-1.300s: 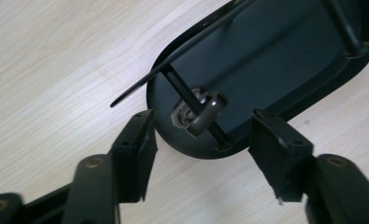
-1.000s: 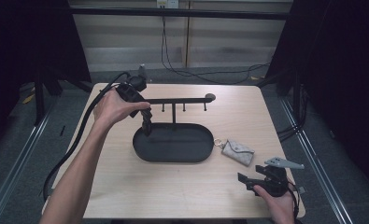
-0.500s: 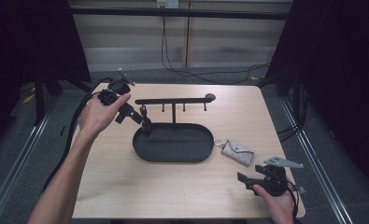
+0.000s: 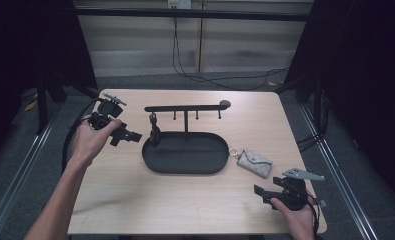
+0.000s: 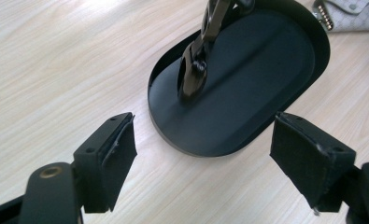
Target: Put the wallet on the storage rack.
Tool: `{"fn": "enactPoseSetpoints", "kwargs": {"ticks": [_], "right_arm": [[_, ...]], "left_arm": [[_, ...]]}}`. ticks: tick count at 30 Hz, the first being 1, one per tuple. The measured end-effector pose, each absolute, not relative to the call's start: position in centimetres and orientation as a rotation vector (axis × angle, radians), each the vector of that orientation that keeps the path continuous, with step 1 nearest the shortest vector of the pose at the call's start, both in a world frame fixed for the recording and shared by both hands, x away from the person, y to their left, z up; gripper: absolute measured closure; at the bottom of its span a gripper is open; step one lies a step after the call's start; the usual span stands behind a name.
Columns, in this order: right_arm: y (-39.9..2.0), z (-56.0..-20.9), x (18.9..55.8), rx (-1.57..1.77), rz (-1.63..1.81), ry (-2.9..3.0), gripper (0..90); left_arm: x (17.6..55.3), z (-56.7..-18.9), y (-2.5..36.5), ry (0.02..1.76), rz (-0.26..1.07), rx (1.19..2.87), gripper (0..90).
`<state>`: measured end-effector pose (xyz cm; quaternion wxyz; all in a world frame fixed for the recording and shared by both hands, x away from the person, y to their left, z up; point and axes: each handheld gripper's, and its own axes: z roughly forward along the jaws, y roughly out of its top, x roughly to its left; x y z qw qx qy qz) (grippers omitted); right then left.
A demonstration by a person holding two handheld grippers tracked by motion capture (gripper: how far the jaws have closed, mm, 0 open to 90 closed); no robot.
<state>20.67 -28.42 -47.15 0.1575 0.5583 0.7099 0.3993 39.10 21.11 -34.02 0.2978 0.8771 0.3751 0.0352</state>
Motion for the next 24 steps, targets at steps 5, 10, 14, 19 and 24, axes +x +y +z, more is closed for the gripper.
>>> {"fn": "enactPoseSetpoints", "kwargs": {"ticks": [5, 10, 14, 19, 24], "right_arm": [[-28.5, -47.2, 20.7, 1.599, 1.142, 2.030, 14.7], [-28.5, -47.2, 20.7, 1.602, 1.138, 2.030, 14.7], [-28.5, -47.2, 20.7, 1.603, 1.141, 2.026, 14.7], [-28.6, -47.2, 20.7, 1.613, 1.142, 2.019, 14.7], [-28.7, -47.2, 20.7, 1.615, 1.146, 2.016, 14.7]], "left_arm": [[38.1, -34.6, 21.6, 0.997, 0.119, 2.310, 22.2], [37.2, -35.7, 22.5, 0.993, 0.122, 2.267, 22.2], [36.2, -36.5, 23.2, 1.014, 0.159, 2.224, 21.3], [34.7, -37.7, 23.8, 0.995, 0.185, 2.178, 23.0], [33.4, -39.3, 24.2, 0.985, 0.172, 2.145, 23.0]]}}
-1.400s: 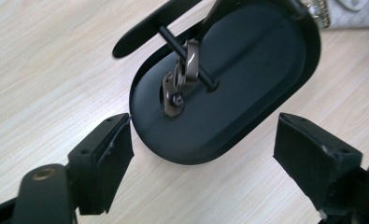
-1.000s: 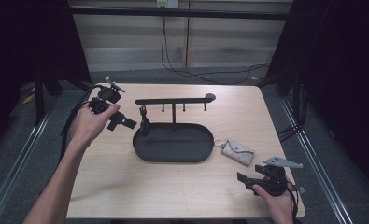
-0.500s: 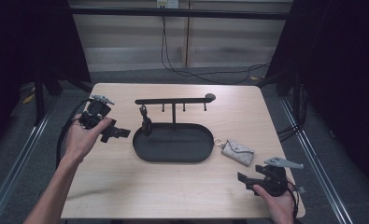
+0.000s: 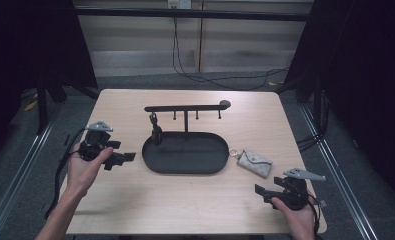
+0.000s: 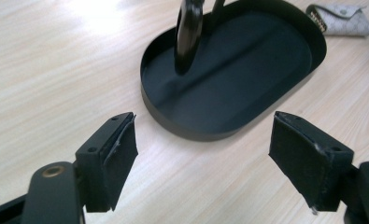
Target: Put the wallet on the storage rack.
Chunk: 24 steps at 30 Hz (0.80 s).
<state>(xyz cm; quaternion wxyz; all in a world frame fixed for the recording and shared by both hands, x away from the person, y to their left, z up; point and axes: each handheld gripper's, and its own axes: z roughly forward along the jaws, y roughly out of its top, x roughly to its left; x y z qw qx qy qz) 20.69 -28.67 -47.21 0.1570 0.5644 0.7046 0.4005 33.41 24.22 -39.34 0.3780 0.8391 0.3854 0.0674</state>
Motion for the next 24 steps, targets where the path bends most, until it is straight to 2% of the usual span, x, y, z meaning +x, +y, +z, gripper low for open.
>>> {"fn": "enactPoseSetpoints", "kwargs": {"ticks": [6, 19, 24], "right_arm": [[-28.8, -47.2, 20.7, 1.619, 1.154, 2.008, 14.8], [-28.8, -46.9, 21.0, 1.643, 1.157, 2.022, 14.7], [-28.8, -46.4, 21.4, 1.643, 1.162, 2.032, 14.6]], "left_arm": [[31.6, -41.0, 25.4, 0.985, 0.169, 2.076, 25.9], [28.0, -43.2, 26.5, 0.976, 0.140, 2.000, 24.2], [26.8, -44.0, 26.8, 0.989, 0.177, 1.971, 24.2]]}}
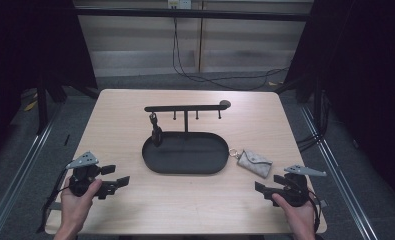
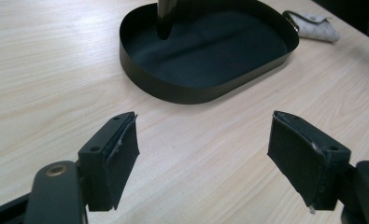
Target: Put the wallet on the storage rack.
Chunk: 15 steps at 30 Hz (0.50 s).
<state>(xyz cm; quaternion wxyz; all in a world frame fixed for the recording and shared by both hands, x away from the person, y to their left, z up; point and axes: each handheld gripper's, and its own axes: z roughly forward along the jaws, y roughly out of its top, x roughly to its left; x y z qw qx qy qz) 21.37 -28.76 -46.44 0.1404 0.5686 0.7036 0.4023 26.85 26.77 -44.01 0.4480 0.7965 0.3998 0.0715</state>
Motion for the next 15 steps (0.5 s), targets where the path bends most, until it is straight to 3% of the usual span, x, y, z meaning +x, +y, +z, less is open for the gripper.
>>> {"fn": "enactPoseSetpoints", "kwargs": {"ticks": [15], "right_arm": [[-29.2, -44.5, 24.0, 1.622, 1.114, 2.134, 15.2]], "left_arm": [[25.3, -46.0, 27.4, 0.976, 0.182, 1.973, 24.1]]}}
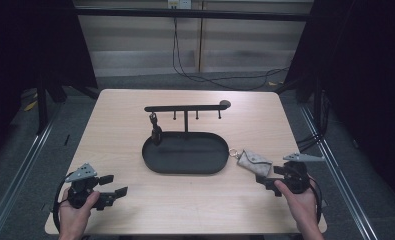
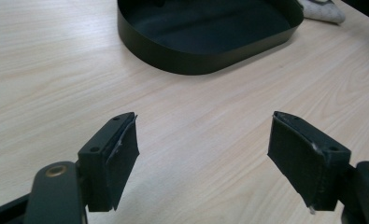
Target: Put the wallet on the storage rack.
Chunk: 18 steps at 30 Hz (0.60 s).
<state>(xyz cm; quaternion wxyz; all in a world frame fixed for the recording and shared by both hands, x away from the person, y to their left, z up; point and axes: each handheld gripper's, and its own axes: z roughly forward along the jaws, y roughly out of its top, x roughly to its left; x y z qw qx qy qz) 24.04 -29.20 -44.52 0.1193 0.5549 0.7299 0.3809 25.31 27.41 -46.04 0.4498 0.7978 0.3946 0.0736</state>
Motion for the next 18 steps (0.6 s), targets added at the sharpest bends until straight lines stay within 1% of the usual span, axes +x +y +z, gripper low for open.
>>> {"fn": "enactPoseSetpoints", "kwargs": {"ticks": [5, 7, 18], "right_arm": [[-28.7, -44.2, 25.3, 1.644, 1.025, 2.220, 16.2], [-28.5, -44.0, 25.9, 1.639, 1.010, 2.237, 16.6], [-28.0, -43.9, 28.5, 1.638, 0.927, 2.337, 17.3]], "left_arm": [[25.1, -45.9, 27.0, 0.937, 0.172, 1.989, 24.1], [25.1, -45.9, 27.0, 0.940, 0.182, 1.985, 24.2], [25.0, -46.0, 26.9, 0.912, 0.145, 1.998, 24.2]]}}
